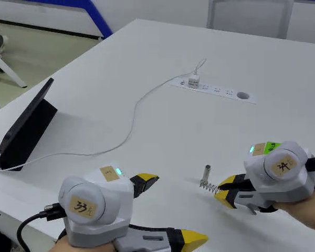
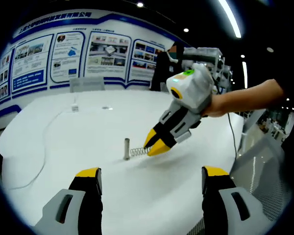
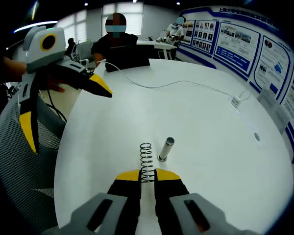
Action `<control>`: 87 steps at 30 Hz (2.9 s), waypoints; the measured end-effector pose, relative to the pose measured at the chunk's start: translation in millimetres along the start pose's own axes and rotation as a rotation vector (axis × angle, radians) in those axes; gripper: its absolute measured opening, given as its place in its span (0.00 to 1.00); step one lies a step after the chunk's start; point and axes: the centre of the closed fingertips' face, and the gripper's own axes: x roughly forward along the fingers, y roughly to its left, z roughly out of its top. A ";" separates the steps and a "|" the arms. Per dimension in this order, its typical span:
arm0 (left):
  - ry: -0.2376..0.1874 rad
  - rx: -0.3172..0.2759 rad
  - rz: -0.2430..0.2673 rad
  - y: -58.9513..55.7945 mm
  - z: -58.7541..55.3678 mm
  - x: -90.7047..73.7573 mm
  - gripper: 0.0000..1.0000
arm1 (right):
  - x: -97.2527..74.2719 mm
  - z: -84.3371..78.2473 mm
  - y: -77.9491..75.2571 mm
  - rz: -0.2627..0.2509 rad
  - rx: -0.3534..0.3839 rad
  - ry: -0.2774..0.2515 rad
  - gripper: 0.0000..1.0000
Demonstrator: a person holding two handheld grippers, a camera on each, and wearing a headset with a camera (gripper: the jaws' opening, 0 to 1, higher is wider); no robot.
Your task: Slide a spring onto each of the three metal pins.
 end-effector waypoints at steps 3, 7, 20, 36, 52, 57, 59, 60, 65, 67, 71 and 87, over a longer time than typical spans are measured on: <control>-0.007 0.051 -0.012 -3.9 3.7 2.6 0.80 | -10.5 2.6 1.7 0.005 -0.017 -0.011 0.10; -0.031 0.054 -0.046 -9.8 14.5 6.9 0.74 | -22.7 4.9 2.2 0.005 -0.039 -0.018 0.10; -0.066 0.195 -0.124 -21.0 52.0 16.5 0.62 | -67.8 32.9 26.2 0.048 -0.132 -0.091 0.10; -0.022 0.296 -0.233 -49.4 47.7 20.2 0.36 | -78.4 37.1 53.3 0.117 -0.305 -0.118 0.10; -0.002 0.332 -0.288 -59.3 47.0 15.9 0.12 | -83.3 37.5 65.1 0.143 -0.401 -0.115 0.10; -0.014 0.396 -0.279 -61.3 50.8 19.9 0.10 | -86.0 36.9 60.7 0.137 -0.403 -0.114 0.10; -0.018 0.427 -0.278 -62.0 51.6 21.7 0.09 | -87.1 36.2 58.8 0.139 -0.415 -0.112 0.10; -0.018 0.429 -0.283 -62.7 51.8 22.0 0.09 | -87.7 35.7 58.2 0.144 -0.413 -0.111 0.10; -0.023 0.429 -0.303 -63.1 55.4 22.6 0.09 | -91.0 36.2 56.8 0.149 -0.397 -0.124 0.11; -0.025 0.431 -0.307 -63.2 56.5 22.7 0.09 | -91.4 36.7 56.5 0.145 -0.394 -0.129 0.11; -0.028 0.434 -0.322 -64.5 58.1 22.0 0.09 | -93.1 37.2 54.8 0.148 -0.364 -0.147 0.13; -0.044 0.412 -0.339 -66.6 60.7 20.9 0.09 | -101.5 37.6 52.7 0.218 -0.179 -0.224 0.10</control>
